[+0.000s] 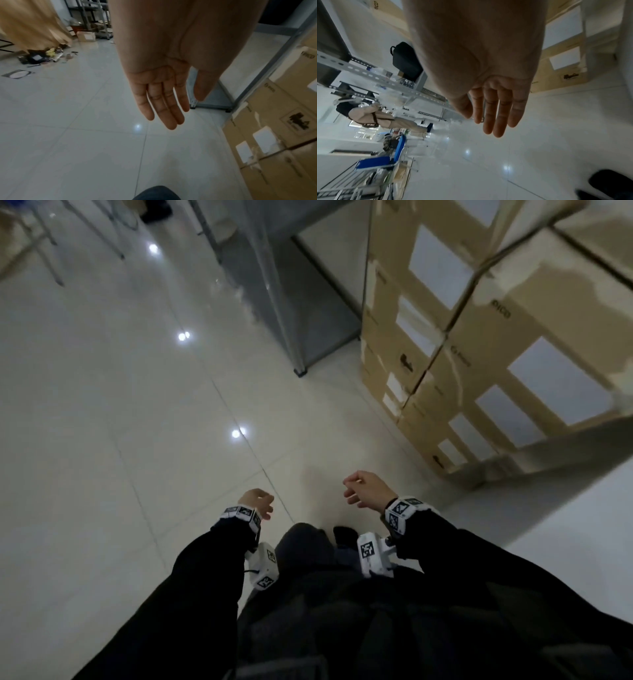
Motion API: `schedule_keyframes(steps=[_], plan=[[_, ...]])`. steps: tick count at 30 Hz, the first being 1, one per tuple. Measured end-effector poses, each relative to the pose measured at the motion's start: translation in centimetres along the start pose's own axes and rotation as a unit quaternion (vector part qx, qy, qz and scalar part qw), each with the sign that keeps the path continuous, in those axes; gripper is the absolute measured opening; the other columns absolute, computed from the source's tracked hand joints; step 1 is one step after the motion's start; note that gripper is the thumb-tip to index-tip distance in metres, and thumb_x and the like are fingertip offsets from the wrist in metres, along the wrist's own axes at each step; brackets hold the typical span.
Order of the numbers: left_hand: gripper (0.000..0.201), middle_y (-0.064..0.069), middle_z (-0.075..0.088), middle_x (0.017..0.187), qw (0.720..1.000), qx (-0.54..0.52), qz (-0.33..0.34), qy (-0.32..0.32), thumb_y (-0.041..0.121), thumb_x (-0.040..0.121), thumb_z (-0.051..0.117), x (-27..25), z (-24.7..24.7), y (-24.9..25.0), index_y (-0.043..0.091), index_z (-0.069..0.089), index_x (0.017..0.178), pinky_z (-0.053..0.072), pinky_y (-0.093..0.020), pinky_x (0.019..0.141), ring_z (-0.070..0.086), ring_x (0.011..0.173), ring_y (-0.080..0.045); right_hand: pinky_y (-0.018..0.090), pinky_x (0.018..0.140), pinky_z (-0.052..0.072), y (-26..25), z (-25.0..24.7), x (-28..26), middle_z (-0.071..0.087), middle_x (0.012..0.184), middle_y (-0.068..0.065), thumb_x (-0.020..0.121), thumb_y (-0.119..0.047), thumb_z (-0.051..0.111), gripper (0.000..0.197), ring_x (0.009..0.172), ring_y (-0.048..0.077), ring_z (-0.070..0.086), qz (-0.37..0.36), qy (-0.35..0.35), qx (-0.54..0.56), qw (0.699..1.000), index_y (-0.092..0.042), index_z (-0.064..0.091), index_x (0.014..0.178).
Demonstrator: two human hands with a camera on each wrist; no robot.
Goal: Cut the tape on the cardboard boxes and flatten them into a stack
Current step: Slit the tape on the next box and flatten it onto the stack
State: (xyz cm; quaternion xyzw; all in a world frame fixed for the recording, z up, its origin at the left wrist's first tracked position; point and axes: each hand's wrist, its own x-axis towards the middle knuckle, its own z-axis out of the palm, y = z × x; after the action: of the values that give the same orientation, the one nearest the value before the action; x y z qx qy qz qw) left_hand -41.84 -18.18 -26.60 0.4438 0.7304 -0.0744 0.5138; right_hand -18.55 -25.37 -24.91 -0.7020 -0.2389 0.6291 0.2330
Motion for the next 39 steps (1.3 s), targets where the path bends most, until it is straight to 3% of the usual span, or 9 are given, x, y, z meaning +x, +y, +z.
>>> schedule_keyframes(steps=[5,11,18,23,26,29,33,36,39], plan=[[0.025,-0.008,0.058,0.072,0.999,0.009,0.004,-0.035,0.016,0.099,0.046,8.1,-4.2,10.1,0.001,0.055,0.116,0.034,-0.024,0.054,0.057,0.055,-0.02,0.023,0.054,0.04,-3.9,-3.8,5.5,0.057,0.076,0.007,0.098,-0.016,0.047,0.011,0.06,0.017,0.054,0.046,0.06,0.081,0.994,-0.006,0.053,0.099],[0.026,-0.009,0.057,0.072,0.981,0.127,0.128,-0.073,0.014,0.098,0.048,15.0,-7.5,25.9,-0.006,0.055,0.113,0.038,-0.02,0.04,0.052,0.053,-0.015,0.026,0.061,0.043,-7.1,-10.3,9.7,0.059,0.08,0.007,0.099,-0.017,0.046,0.029,0.067,0.018,0.056,0.127,0.234,0.231,0.936,0.001,0.055,0.119],[0.023,-0.012,0.065,0.095,0.862,0.203,0.463,-0.041,0.017,0.096,0.052,13.8,-10.0,47.4,0.003,0.062,0.111,0.041,-0.025,0.078,0.061,0.091,-0.024,0.027,0.068,0.046,-15.2,-15.9,5.7,0.061,0.095,0.014,0.102,-0.014,0.038,0.03,0.08,0.024,0.06,0.03,0.415,0.322,0.851,0.004,0.054,0.12],[0.034,-0.008,0.056,0.1,0.786,-0.058,0.616,0.023,0.029,0.093,0.053,8.9,-10.2,59.9,0.0,0.056,0.11,0.041,-0.024,0.08,0.051,0.089,-0.017,0.033,0.085,0.049,-24.8,-20.1,3.1,0.063,0.101,0.002,0.1,-0.031,0.043,0.029,0.097,0.019,0.061,-0.143,0.552,0.369,0.734,-0.01,0.055,0.116],[0.059,-0.017,0.056,0.115,0.788,-0.129,0.602,-0.001,0.048,0.086,0.055,7.7,-9.2,65.4,-0.001,0.049,0.118,0.046,-0.031,0.09,0.055,0.101,-0.024,0.036,0.099,0.042,-30.0,-23.4,3.4,0.054,0.128,-0.004,0.092,-0.054,0.043,0.049,0.119,0.013,0.052,-0.2,0.557,0.382,0.71,-0.021,0.047,0.128],[0.055,-0.007,0.057,0.122,0.813,-0.158,0.553,-0.085,0.04,0.088,0.062,7.1,-8.1,68.0,0.005,0.045,0.128,0.049,-0.024,0.09,0.058,0.106,-0.015,0.035,0.104,0.037,-34.0,-25.3,4.2,0.049,0.137,-0.007,0.077,-0.07,0.048,0.077,0.124,0.012,0.048,-0.218,0.544,0.385,0.713,-0.025,0.038,0.14],[0.021,0.004,0.063,0.102,0.821,-0.176,0.525,-0.141,0.023,0.092,0.062,6.5,-8.6,69.0,0.013,0.057,0.11,0.051,-0.021,0.086,0.062,0.095,-0.009,0.03,0.107,0.034,-36.1,-25.7,4.3,0.041,0.145,-0.002,0.089,-0.05,0.052,0.07,0.127,0.013,0.043,-0.204,0.58,0.392,0.685,-0.018,0.03,0.147],[0.023,-0.002,0.066,0.106,0.807,-0.21,0.533,-0.141,0.021,0.092,0.061,4.9,-10.1,68.0,0.008,0.061,0.111,0.052,-0.029,0.09,0.063,0.102,-0.018,0.037,0.11,0.035,-36.3,-24.8,3.2,0.044,0.143,-0.003,0.085,-0.053,0.053,0.071,0.128,0.014,0.045,-0.219,0.575,0.396,0.682,-0.019,0.035,0.145],[0.031,-0.012,0.066,0.114,0.781,-0.263,0.547,-0.151,0.021,0.092,0.061,2.9,-11.8,66.1,0.002,0.062,0.117,0.053,-0.035,0.09,0.064,0.105,-0.023,0.025,0.1,0.037,-36.2,-23.2,0.9,0.049,0.131,-0.01,0.091,-0.048,0.05,0.058,0.119,0.008,0.048,-0.243,0.594,0.378,0.668,-0.02,0.042,0.141]])
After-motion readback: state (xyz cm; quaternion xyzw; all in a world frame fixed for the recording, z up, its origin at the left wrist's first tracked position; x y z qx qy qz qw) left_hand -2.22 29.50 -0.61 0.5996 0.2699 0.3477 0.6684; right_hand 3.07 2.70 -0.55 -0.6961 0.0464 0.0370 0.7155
